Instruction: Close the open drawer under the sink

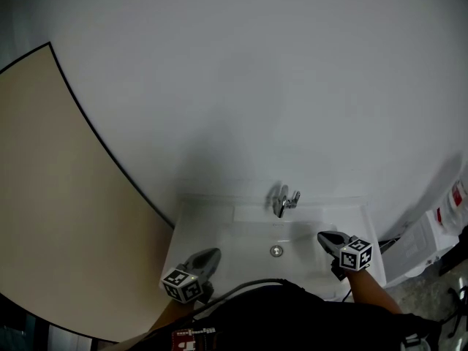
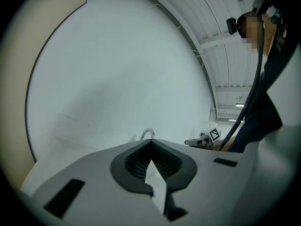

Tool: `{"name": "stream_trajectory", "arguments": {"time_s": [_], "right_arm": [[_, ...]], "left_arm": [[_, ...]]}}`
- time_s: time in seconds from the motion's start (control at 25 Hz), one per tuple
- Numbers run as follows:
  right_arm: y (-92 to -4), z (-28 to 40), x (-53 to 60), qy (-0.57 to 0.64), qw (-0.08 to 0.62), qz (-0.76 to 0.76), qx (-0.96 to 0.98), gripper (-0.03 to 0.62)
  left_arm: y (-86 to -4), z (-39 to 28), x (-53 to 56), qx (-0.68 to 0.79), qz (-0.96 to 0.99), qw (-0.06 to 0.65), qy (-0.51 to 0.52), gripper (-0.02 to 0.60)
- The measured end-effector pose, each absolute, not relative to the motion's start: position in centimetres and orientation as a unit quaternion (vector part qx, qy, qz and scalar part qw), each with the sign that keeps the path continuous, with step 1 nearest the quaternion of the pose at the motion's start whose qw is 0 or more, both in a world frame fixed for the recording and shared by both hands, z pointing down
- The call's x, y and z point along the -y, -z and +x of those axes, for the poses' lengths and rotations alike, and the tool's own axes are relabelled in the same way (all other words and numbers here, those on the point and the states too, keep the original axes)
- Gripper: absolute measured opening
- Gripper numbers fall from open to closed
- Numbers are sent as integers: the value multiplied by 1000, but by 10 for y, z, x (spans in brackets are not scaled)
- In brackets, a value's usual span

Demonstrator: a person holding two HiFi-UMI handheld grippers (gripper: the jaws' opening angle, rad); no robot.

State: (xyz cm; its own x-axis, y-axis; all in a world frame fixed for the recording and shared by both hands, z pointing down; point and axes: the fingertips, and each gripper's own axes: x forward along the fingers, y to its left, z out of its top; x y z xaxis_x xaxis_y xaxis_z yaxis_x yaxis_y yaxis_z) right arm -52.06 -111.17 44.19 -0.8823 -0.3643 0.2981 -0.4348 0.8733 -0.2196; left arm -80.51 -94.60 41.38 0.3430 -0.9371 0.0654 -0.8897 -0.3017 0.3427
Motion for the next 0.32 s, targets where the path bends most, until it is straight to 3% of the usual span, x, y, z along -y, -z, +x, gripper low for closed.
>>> {"name": "stream_trajectory", "arguments": {"time_s": [0.32], "right_arm": [[-443,-516,1110,-140,132,207,959,0]], "left_arm": [[-415,-801,946,567,805,163,69,-2]]}}
